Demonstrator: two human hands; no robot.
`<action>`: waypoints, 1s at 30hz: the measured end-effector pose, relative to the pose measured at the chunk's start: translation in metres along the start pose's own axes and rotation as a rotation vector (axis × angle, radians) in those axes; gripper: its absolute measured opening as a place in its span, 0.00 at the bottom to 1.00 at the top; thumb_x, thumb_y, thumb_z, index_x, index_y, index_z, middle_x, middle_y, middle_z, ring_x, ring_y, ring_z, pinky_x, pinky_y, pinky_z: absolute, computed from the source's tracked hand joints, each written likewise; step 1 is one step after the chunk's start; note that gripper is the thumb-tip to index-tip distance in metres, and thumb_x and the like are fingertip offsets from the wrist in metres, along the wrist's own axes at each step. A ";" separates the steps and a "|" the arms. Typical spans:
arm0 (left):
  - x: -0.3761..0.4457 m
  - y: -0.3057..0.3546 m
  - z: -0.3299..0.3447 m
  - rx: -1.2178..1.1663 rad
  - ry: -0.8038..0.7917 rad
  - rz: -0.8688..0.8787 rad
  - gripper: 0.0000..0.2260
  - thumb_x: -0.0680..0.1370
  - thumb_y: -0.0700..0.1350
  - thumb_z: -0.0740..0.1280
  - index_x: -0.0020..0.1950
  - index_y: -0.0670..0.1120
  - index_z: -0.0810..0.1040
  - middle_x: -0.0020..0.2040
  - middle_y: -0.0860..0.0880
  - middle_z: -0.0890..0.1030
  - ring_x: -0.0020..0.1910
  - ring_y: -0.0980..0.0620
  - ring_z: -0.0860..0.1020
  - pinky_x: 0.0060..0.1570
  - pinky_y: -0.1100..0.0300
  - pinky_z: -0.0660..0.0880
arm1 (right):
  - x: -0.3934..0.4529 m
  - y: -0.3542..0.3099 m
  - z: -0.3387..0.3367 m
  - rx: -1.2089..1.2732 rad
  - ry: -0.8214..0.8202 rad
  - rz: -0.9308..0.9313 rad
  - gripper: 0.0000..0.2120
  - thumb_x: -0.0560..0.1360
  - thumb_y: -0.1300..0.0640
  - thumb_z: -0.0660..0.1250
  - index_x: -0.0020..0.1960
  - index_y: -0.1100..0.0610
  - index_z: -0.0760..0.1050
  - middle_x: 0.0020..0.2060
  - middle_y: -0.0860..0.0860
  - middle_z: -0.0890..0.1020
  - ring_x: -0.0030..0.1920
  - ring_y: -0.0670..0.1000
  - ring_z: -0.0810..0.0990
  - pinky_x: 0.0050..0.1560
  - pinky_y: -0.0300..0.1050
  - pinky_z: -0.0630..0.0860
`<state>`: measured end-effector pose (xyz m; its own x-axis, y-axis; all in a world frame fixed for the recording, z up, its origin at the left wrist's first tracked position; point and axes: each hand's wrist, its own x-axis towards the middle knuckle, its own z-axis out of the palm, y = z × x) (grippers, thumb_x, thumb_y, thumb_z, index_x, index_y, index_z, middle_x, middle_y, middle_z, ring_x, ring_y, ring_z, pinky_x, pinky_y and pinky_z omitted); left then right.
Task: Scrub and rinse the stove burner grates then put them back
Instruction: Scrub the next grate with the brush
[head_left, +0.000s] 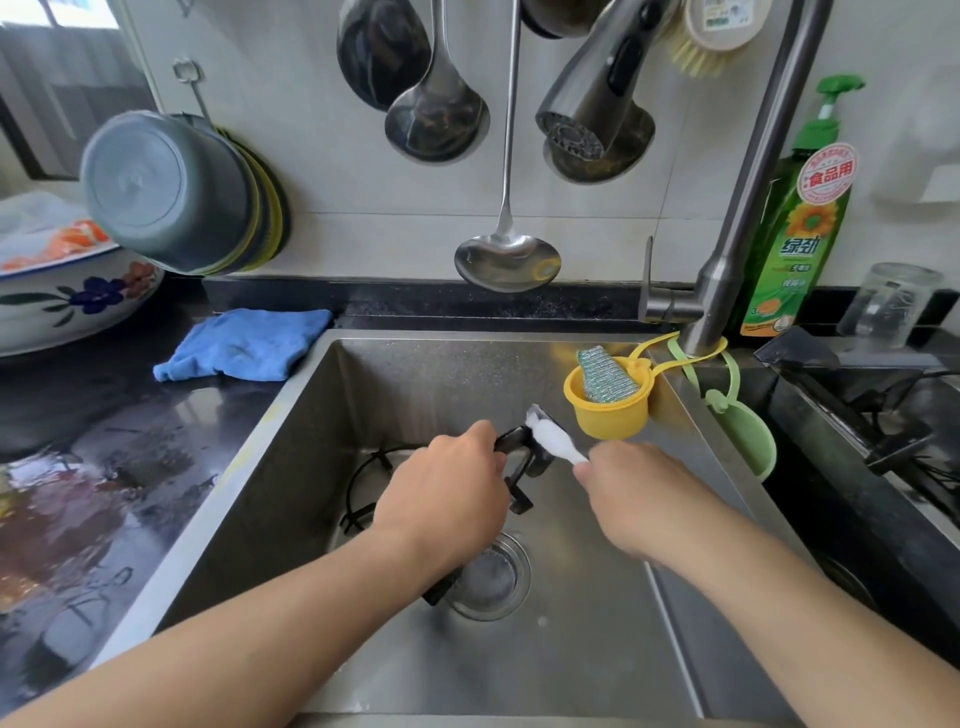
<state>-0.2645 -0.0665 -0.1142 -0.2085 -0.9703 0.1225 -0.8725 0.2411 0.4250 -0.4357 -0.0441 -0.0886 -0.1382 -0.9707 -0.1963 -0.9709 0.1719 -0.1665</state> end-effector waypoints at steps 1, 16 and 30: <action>0.000 0.002 0.000 -0.011 -0.005 -0.001 0.11 0.84 0.50 0.56 0.43 0.50 0.64 0.39 0.48 0.73 0.38 0.41 0.72 0.38 0.50 0.67 | 0.005 -0.002 0.000 0.014 0.039 -0.031 0.11 0.85 0.51 0.54 0.44 0.52 0.66 0.37 0.50 0.70 0.37 0.52 0.72 0.31 0.46 0.64; 0.023 -0.017 0.004 -0.666 -0.028 -0.300 0.09 0.79 0.45 0.62 0.39 0.45 0.74 0.30 0.46 0.74 0.26 0.46 0.69 0.31 0.54 0.69 | -0.003 -0.014 0.015 -0.003 0.115 -0.103 0.09 0.84 0.53 0.54 0.47 0.52 0.66 0.35 0.48 0.66 0.33 0.50 0.65 0.29 0.45 0.59; 0.015 -0.014 -0.003 -0.738 -0.107 -0.262 0.09 0.81 0.40 0.62 0.50 0.34 0.77 0.31 0.42 0.72 0.18 0.48 0.67 0.24 0.63 0.63 | 0.018 0.002 0.010 0.247 0.313 -0.096 0.19 0.85 0.47 0.51 0.40 0.54 0.67 0.35 0.52 0.74 0.36 0.55 0.73 0.33 0.47 0.65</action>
<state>-0.2538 -0.0847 -0.1153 -0.1102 -0.9847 -0.1349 -0.3885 -0.0822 0.9178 -0.4384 -0.0596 -0.1026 -0.1394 -0.9818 0.1287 -0.9115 0.0764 -0.4041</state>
